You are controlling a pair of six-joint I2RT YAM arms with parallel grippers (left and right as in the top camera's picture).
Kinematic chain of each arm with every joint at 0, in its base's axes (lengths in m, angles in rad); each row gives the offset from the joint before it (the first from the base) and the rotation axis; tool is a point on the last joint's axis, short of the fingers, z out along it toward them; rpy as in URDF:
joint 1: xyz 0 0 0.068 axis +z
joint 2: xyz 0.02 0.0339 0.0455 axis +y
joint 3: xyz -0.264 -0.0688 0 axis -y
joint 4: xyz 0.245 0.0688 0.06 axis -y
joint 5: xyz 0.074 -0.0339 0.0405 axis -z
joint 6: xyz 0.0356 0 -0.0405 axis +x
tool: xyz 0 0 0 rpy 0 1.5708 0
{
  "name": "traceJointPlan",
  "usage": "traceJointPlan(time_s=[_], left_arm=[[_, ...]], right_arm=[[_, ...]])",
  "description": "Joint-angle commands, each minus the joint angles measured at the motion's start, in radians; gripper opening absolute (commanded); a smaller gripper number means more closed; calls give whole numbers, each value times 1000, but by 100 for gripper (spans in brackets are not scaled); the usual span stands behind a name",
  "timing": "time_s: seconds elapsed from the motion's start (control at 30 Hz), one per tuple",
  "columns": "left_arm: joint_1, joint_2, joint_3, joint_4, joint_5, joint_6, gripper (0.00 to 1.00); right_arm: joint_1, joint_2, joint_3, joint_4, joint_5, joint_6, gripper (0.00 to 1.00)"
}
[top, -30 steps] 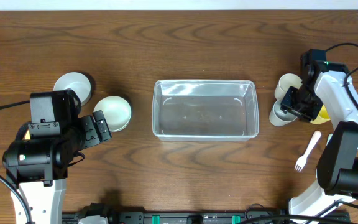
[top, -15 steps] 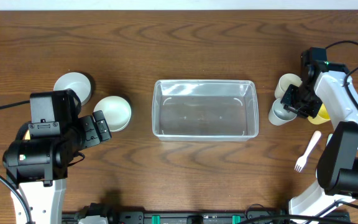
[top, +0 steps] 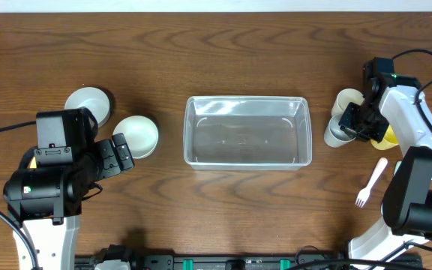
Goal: Pack container
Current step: 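Close the right gripper on the grey cup rim and lift, then carry the grey cup into the container's right end and release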
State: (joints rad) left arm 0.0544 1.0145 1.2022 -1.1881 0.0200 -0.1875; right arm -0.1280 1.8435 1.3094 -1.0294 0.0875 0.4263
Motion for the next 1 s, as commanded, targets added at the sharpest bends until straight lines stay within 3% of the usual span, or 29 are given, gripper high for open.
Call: traceJointPlan(time_s=[0.0,0.13,0.67,0.97], left_arm=[[2,5,17,-4,-2,-10,98],[2,5,17,-4,-2,-10,98],[2,5,17,-4,-2,-10,98],[2,5,17,-4,-2,-10,98]], right_arm=[[-3,6,3,-11,17,-24,9],[-3,6,3,-21,16,-34,1],[32,-23,3,-53,13,-90,1],[179,-310,3,-87,12,-109,1]])
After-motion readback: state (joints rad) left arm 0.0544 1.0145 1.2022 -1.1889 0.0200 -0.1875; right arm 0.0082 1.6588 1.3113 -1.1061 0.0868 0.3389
